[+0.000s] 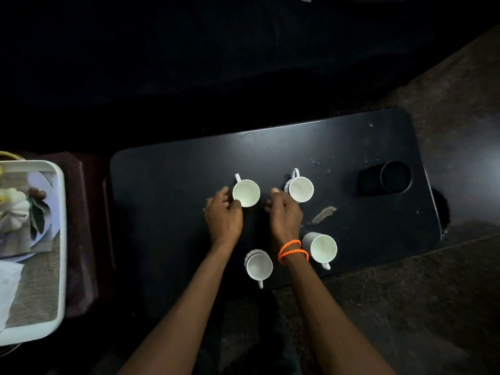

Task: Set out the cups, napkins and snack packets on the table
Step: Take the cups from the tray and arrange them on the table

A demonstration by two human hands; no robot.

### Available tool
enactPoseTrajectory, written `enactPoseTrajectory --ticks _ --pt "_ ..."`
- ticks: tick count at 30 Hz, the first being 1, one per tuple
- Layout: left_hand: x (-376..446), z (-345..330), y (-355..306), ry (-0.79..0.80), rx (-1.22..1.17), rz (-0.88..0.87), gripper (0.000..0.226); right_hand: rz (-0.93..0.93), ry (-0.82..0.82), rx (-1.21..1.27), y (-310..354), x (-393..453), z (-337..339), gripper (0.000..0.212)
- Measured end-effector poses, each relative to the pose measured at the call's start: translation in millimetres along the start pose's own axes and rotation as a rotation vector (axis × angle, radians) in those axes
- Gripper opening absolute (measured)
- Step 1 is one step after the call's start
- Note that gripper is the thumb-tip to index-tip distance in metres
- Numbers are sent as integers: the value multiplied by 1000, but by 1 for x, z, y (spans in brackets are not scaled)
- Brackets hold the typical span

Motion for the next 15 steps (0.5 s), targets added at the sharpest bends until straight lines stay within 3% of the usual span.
enactPoseTrajectory --ticks 3,6,9,12,15 --pt "-20 2 21 -33 -30 -8 46 157 -124 -132 6 -10 44 11" --pt "-46 -8 49 20 31 0 52 298 -213 -300 6 -22 86 18" --pt "-73 -22 71 42 238 -61 64 407 -212 -592 -2 -31 116 32" --pt "-89 -36 84 36 423 -115 69 330 -160 -791 -23 -35 132 54" --pt "-91 -44 89 7 586 -130 77 182 -57 -806 -51 -35 135 75"
Point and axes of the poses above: each hand's wrist, its own x-axis towards the middle knuckle, its own z-axis out of the back of the hand, y = z × x, the point moved 9 cm from there along x, towards the middle knuckle, and after that the axes turned 11 degrees about z, right-handed, at the moved point
